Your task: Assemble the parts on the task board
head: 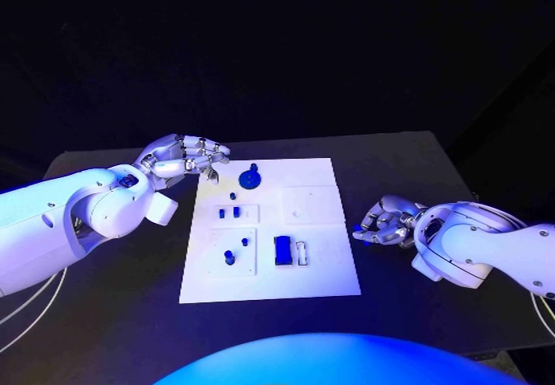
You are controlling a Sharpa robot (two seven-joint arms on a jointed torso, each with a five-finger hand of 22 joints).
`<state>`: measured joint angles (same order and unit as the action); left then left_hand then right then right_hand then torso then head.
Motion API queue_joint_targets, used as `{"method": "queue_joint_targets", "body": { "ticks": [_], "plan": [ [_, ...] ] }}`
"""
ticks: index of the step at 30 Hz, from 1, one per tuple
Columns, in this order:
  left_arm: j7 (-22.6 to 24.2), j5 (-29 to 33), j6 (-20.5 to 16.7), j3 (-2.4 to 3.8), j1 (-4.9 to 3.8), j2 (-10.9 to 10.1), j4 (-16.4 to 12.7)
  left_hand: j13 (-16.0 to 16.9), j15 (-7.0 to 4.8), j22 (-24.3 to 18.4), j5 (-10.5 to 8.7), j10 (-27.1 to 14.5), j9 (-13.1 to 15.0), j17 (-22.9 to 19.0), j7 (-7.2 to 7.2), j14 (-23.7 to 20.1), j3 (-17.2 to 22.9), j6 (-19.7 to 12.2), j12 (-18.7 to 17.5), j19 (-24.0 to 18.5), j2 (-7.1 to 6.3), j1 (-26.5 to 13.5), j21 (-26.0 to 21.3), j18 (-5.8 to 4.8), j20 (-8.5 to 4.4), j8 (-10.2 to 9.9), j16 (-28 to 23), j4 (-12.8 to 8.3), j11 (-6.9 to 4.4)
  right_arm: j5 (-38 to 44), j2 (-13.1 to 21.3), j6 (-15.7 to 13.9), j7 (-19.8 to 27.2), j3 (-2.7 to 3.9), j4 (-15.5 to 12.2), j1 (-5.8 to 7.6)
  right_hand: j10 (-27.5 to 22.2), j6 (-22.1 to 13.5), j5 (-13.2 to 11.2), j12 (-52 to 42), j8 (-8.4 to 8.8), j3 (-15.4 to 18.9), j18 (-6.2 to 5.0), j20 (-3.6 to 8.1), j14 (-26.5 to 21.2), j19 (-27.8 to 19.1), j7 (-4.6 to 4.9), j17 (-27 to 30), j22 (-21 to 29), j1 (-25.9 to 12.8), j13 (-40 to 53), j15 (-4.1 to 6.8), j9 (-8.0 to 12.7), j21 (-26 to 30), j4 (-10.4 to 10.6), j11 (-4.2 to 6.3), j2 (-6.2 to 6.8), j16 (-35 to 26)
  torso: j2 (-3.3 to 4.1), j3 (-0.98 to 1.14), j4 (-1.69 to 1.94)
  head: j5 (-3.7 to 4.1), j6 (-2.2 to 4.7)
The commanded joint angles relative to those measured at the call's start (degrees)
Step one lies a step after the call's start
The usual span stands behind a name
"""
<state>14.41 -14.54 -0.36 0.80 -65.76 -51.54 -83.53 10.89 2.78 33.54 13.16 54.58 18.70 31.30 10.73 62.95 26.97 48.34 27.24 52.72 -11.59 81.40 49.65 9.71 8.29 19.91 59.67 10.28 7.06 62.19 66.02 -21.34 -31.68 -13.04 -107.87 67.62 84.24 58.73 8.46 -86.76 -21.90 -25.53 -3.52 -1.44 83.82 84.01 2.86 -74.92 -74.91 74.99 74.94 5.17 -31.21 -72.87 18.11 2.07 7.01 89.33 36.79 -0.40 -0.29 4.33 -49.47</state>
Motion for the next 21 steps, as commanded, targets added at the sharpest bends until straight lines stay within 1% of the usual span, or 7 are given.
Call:
{"method": "queue_joint_targets", "body": {
  "ticks": [1,5,6,8,11,15,21],
  "plan": [
    [0.36,0.32,0.39,0.03,-0.01,0.19,-0.08,0.05,-0.05,-0.05,0.23,-0.42,0.05,0.05,0.05,-0.23,-0.01,-0.3,0.28,0.48,0.48,-0.07,-0.13,0.84,0.06,0.28,0.1,0.21,-0.14,-2.17,-0.69,-0.26,0.91,-0.02,-1.02,0.48,4.32,0.5,-0.26,-0.21,-5.47,-4.0,0.48,0.36,5.9,1.82,-0.69,-13.72,-10.53,-1.06,12.77,0.08,-2.93,0.31,-3.45,-0.14,0.0,0.17,-0.01,-0.03,0.01,0.13,0.05],
    [0.41,0.32,0.49,0.03,0.0,0.32,-0.09,0.05,-0.05,-0.05,0.23,-0.42,0.05,0.05,0.05,-0.23,-0.01,-0.3,0.28,0.48,0.48,-0.07,-0.13,0.84,0.06,0.28,0.1,0.21,-0.14,-3.98,-2.85,0.69,1.45,-0.02,-1.23,0.63,4.27,0.69,-0.29,-0.09,-5.71,-4.6,0.43,0.37,5.86,1.75,-0.75,-13.56,-10.48,-1.76,12.68,0.1,-3.02,0.6,-3.53,-0.11,0.04,0.11,0.06,0.01,0.09,-0.06,0.02],
    [0.42,0.32,0.5,0.03,0.0,0.36,-0.08,0.05,-0.05,-0.05,0.23,-0.42,0.05,0.05,0.05,-0.23,-0.01,-0.3,0.28,0.48,0.48,-0.07,-0.13,0.84,0.06,0.28,0.1,0.21,-0.14,-4.44,-3.45,0.82,1.62,-0.02,-1.06,0.5,4.29,0.71,-0.3,-0.11,-5.75,-4.69,0.42,0.37,5.85,1.74,-0.75,-13.51,-10.47,-1.87,12.7,0.11,-3.03,0.66,-3.54,-0.1,0.05,0.09,0.07,0.02,0.11,-0.09,0.0],
    [0.47,0.31,0.48,0.03,0.0,0.41,-0.09,0.05,-0.05,-0.05,0.23,-0.42,0.05,0.05,0.05,-0.23,-0.01,-0.3,0.28,0.48,0.48,-0.07,-0.13,0.84,0.06,0.28,0.1,0.21,-0.14,-5.24,-4.59,0.92,1.94,-0.02,-0.61,0.16,4.25,0.73,-0.31,-0.02,-5.79,-4.8,0.41,0.38,5.85,1.73,-0.76,-13.48,-10.46,-2.03,12.63,0.11,-3.05,0.72,-3.56,-0.09,0.05,0.08,0.07,-0.03,0.14,-0.05,0.08],
    [0.8,0.32,0.03,0.03,0.0,0.43,-0.14,0.05,-0.05,-0.05,0.23,-0.42,0.05,0.05,0.05,-0.23,-0.01,-0.3,0.28,0.48,0.49,-0.07,-0.13,0.84,0.06,0.28,0.1,0.21,-0.14,-6.09,-6.36,1.01,2.34,-0.02,0.1,-0.38,4.26,0.73,-0.31,-0.04,-5.8,-4.82,0.4,0.38,5.84,1.71,-0.76,-13.46,-10.43,-2.06,12.65,0.11,-3.05,0.82,-3.57,-0.09,0.06,0.07,0.08,-0.09,0.08,-0.2,0.08],
    [1.17,0.38,-0.42,0.03,0.0,0.42,-0.2,0.07,-0.06,-0.11,0.25,-0.43,0.06,0.07,0.04,-0.22,0.0,-0.32,0.31,0.55,0.52,0.05,-0.2,0.85,0.05,0.31,0.11,0.26,-0.16,-6.61,-8.33,0.75,2.68,-0.01,0.83,-0.91,4.21,0.7,-0.34,0.07,-5.84,-4.98,0.34,0.39,5.81,1.63,-0.75,-13.32,-10.36,-2.39,12.57,0.12,-3.07,1.13,-3.6,-0.09,0.14,0.02,0.05,-0.05,0.0,-0.44,0.04],
    [1.27,0.42,-0.47,0.03,0.0,0.48,-0.23,0.08,-0.08,-0.12,0.27,-0.42,0.07,0.08,0.03,-0.2,0.02,-0.32,0.33,0.59,0.54,0.15,-0.21,0.85,0.04,0.32,0.12,0.22,-0.17,-6.91,-11.22,0.33,2.72,0.01,2.04,-1.46,4.23,0.7,-0.41,0.04,-5.99,-5.21,0.34,0.4,5.82,1.63,-0.74,-13.36,-10.37,-3.31,12.6,0.12,-3.12,1.19,-3.62,-0.1,0.4,0.03,0.04,-0.02,0.11,-0.39,-0.06]
  ]
}}
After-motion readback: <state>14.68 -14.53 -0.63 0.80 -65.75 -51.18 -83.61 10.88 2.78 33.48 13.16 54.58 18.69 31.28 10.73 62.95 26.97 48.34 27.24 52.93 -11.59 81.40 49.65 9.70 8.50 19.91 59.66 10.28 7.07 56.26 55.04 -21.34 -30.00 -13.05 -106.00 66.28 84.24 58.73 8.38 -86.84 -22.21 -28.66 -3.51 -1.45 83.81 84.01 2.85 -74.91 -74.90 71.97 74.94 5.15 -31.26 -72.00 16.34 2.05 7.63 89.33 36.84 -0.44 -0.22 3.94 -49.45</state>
